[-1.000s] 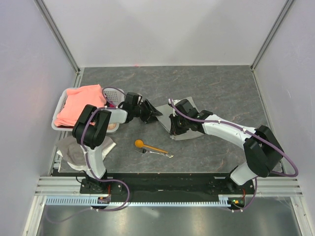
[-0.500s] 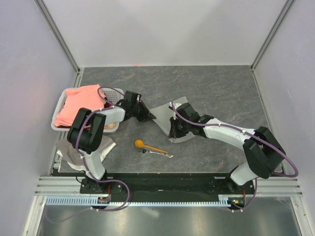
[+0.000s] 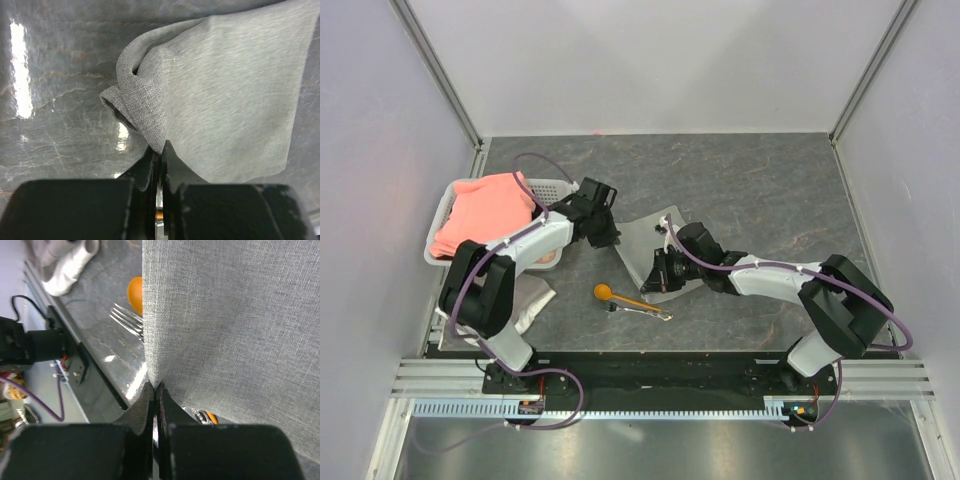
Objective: Fold the napkin into a case and place the utensils inside
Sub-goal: Pick up the upper triangle-folded napkin from the center of the board, then fold the upper triangle-folded napkin at the center of the board.
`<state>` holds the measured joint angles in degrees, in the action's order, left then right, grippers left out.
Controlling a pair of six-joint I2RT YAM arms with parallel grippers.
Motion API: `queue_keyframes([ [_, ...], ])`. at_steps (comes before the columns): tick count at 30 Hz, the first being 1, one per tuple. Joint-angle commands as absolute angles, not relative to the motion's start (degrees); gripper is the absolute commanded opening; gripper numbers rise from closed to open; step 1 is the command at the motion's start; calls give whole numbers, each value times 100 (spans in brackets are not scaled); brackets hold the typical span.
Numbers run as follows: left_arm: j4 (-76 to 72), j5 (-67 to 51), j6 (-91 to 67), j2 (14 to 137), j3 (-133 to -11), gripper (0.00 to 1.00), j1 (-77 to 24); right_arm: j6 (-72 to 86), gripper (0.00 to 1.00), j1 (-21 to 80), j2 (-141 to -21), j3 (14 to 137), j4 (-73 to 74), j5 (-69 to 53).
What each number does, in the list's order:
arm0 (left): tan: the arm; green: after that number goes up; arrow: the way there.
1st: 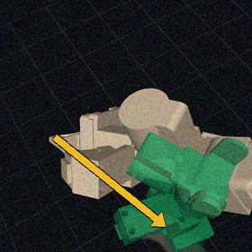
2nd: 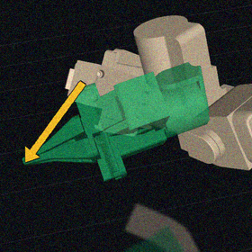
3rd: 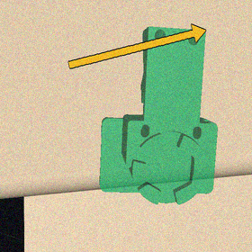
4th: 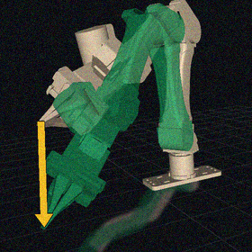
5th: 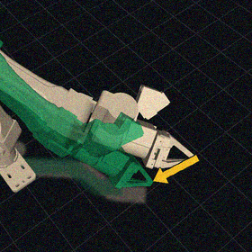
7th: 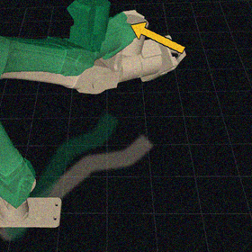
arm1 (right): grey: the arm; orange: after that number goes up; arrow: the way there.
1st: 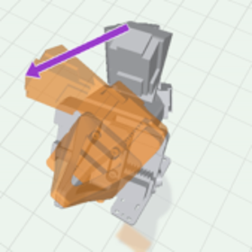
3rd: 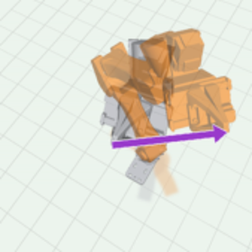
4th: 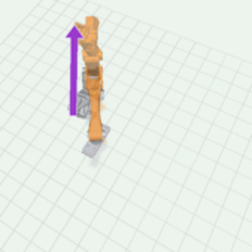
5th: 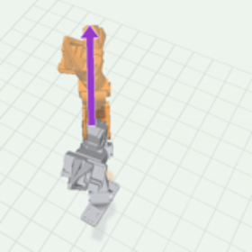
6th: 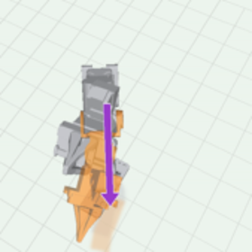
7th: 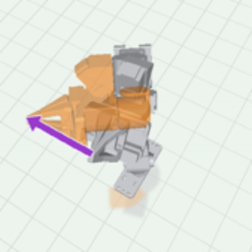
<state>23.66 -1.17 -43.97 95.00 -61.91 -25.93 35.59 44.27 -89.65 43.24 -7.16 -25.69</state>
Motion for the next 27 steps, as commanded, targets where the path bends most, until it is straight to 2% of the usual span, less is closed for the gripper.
queue_keyframes([
  [1,2732,1405,-3885,9799,-7389,2,-2944,3884,0,4028,-8886,3982,-1115,-3540],
  [5,3137,1932,-3779,10440,-8313,2,-3357,3876,0,3604,-8912,3622,-1292,-3902],
  [11,3585,2092,-3841,11390,-9534,2,-3726,3657,0,3086,-9053,3138,-1459,-4175],
  [27,3744,2004,-3964,12638,-10810,2,-3762,2628,0,2584,-9589,3665,-440,-3701],
])
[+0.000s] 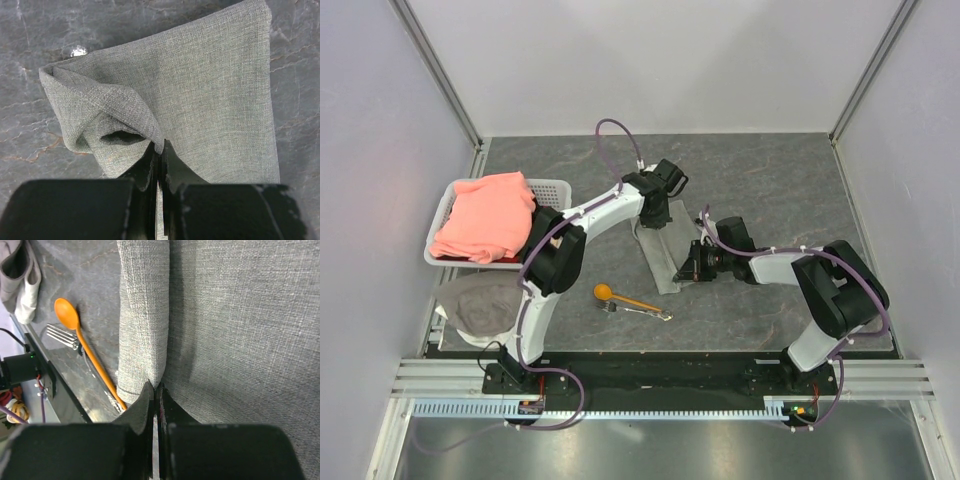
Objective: Fold the napkin into a case and place the utensils inside
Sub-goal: Fold the upper triangle-folded napkin at the center of the board.
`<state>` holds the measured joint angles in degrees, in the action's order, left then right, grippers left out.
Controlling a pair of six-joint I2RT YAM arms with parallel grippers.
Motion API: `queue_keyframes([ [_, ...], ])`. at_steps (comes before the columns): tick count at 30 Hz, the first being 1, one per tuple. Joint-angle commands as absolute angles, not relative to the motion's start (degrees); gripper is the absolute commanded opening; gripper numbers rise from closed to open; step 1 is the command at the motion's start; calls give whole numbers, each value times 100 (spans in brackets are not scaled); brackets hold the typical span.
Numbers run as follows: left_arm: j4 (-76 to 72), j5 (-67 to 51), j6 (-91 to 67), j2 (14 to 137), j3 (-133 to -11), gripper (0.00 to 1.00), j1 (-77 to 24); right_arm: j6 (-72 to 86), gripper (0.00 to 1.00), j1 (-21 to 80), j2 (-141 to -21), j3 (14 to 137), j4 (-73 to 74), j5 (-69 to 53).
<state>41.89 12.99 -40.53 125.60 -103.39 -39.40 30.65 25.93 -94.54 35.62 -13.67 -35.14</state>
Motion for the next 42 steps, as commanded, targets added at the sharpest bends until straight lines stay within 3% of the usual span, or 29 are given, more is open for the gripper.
queue_keyframes([
  [1,3744,2021,-3964,12665,-10863,2,-3762,2593,0,2584,-9589,3761,-370,-3674],
  [8,3753,1978,-3999,12832,-11030,3,-3753,2496,2,2584,-9510,4007,-62,-3568],
  [9,3753,1978,-3990,12867,-11048,4,-3753,2461,13,2575,-9527,4025,-18,-3534],
  [13,3753,1942,-3973,12972,-11188,6,-3753,2434,27,2488,-9449,4148,219,-3279],
  [15,3744,1907,-3973,13025,-11232,8,-3753,2435,41,2444,-9343,4218,325,-3112],
  [18,3753,1829,-3946,13139,-11329,11,-3735,2329,55,2443,-9307,4412,518,-2874],
  [22,3753,1775,-3946,13245,-11469,14,-3718,2215,62,2435,-9448,4745,694,-2769],
  [25,3744,1749,-3902,13271,-11566,17,-3709,2189,64,2443,-9545,4956,782,-2637],
  [30,3727,1600,-3815,13289,-11637,17,-3709,2188,50,2443,-9563,5010,879,-2505],
  [42,3674,1477,-3779,13342,-11619,16,-3709,2083,62,2417,-9229,5413,1274,-2075],
])
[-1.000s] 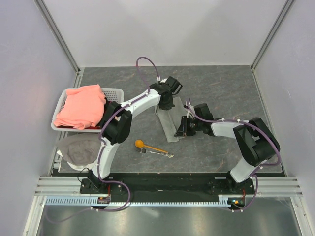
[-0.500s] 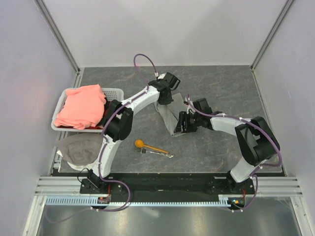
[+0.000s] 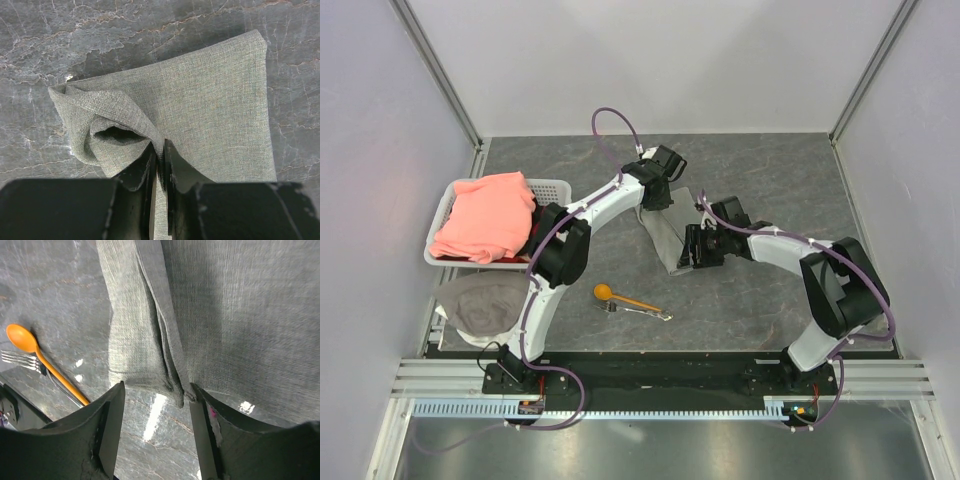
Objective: Fold the napkin into a case and place the utensils inside
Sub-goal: Fold the upper triangle-folded napkin at the center of the board.
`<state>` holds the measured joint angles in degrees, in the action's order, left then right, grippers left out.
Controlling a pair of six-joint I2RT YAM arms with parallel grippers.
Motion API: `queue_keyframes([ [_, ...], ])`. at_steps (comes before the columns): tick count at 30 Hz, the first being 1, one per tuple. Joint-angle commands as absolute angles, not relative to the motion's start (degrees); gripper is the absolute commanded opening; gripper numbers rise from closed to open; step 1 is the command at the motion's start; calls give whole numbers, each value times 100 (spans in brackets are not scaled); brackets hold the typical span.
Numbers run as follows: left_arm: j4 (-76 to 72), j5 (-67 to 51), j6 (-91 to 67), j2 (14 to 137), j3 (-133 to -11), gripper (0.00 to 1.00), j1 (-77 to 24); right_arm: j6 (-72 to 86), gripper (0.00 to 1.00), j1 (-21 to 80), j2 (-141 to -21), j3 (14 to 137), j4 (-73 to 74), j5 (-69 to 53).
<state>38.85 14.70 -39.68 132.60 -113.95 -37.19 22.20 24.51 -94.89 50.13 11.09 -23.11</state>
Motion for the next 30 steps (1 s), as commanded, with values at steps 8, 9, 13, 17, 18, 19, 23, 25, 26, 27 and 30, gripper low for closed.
queue_keyframes([
  [8,3621,1310,-3735,13403,-11619,17,-3709,2056,65,2338,-9940,5906,1143,-2171],
  [9,3612,1301,-3735,13403,-11637,19,-3709,2074,64,2347,-10001,5941,1082,-2188],
  [13,3551,1135,-3691,13438,-11733,25,-3709,2127,50,2338,-10265,6003,888,-2154],
  [17,3533,853,-3674,13517,-11883,35,-3709,2153,32,2347,-10432,6047,817,-1943],
  [18,3533,783,-3639,13518,-11918,38,-3709,2162,25,2338,-10485,6056,800,-1847],
  [19,3542,634,-3621,13509,-11953,40,-3709,2153,22,2338,-10503,6047,809,-1794],
  [23,3542,186,-3437,13220,-11945,57,-3674,2136,15,2285,-10608,5994,782,-1617],
  [25,3551,-122,-3375,13035,-11866,60,-3630,2118,13,2250,-10661,5985,756,-1582],
  [26,3551,-175,-3323,12912,-11804,61,-3621,2101,13,2241,-10679,5985,738,-1591],
  [27,3542,-306,-3305,12685,-11673,61,-3604,2101,13,2233,-10696,5977,747,-1600],
  [30,3542,-623,-3226,12245,-11418,62,-3490,2127,13,2232,-10757,5950,694,-1661],
])
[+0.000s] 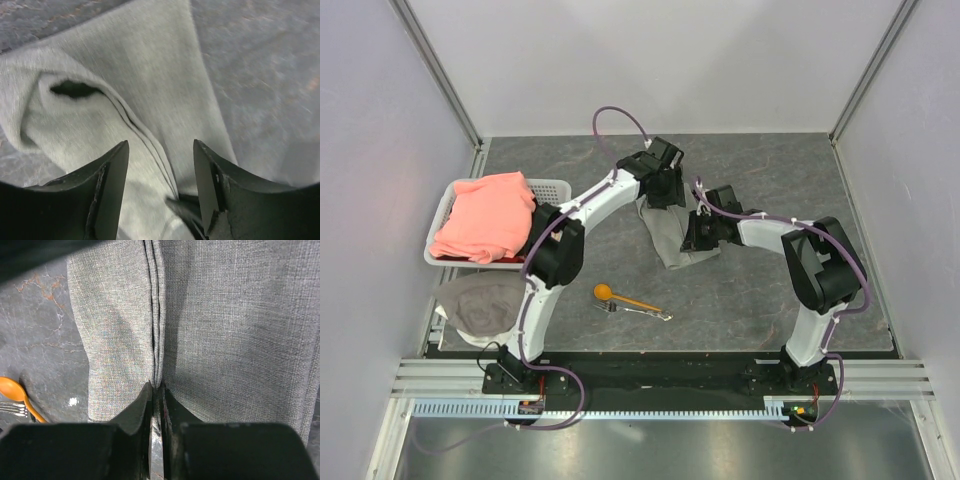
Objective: Fold the napkin into a case and place the utensils inside
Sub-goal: Fold the upper triangle-folded napkin at the center of the board.
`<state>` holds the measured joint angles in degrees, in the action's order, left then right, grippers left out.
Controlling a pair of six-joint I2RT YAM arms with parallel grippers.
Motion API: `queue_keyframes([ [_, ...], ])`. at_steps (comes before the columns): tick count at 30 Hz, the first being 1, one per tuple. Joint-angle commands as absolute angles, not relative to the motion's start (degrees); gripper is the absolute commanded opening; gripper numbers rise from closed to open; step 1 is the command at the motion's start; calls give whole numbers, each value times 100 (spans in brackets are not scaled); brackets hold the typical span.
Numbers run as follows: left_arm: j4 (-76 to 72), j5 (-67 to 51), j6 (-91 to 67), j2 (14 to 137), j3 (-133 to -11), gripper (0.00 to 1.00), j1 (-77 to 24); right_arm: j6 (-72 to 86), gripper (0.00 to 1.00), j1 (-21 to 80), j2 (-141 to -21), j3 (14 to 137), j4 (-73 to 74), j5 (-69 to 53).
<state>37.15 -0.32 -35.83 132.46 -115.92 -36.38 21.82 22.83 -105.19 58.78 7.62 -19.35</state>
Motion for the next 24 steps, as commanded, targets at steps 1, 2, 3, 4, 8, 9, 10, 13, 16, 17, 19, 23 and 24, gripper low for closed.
queue_keyframes([
  [1,3542,-641,-3208,12139,-11339,62,-3437,2162,13,2241,-10767,5950,677,-1687],
  [2,3542,-650,-3165,12033,-11251,62,-3410,2180,13,2233,-10784,5941,642,-1766],
  [3,3533,-676,-3155,11910,-11059,62,-3384,2197,12,2241,-10793,5924,624,-1819],
  [4,3525,-677,-3147,11700,-10952,61,-3323,2284,12,2215,-10776,5854,615,-1863],
  [8,3367,-765,-3103,11242,-10372,56,-3138,2715,13,2241,-10600,5477,248,-2432],
  [9,3340,-782,-3094,11180,-10145,54,-3103,2812,12,2259,-10504,5371,142,-2539],
  [10,3235,-800,-3094,11110,-10021,52,-3016,2908,12,2276,-10442,5161,62,-2601],
  [13,2998,-940,-3111,10951,-9572,48,-2840,3137,13,2399,-10152,4792,-158,-2759],
  [16,2892,-1002,-3103,10977,-9343,45,-2743,3252,13,2417,-9809,4545,-246,-2892],
  [17,2735,-1002,-3059,11012,-9308,45,-2733,3235,15,2417,-9730,4535,-168,-2883],
  [19,2637,-1081,-2989,11196,-9325,47,-2733,3129,21,2417,-9580,4701,-36,-2804],
  [23,2444,-976,-2857,11557,-9448,47,-2733,2831,43,2400,-9755,5421,543,-2550],
  [24,2374,-836,-2830,11688,-9466,46,-2733,2787,46,2391,-9825,5588,588,-2497],
])
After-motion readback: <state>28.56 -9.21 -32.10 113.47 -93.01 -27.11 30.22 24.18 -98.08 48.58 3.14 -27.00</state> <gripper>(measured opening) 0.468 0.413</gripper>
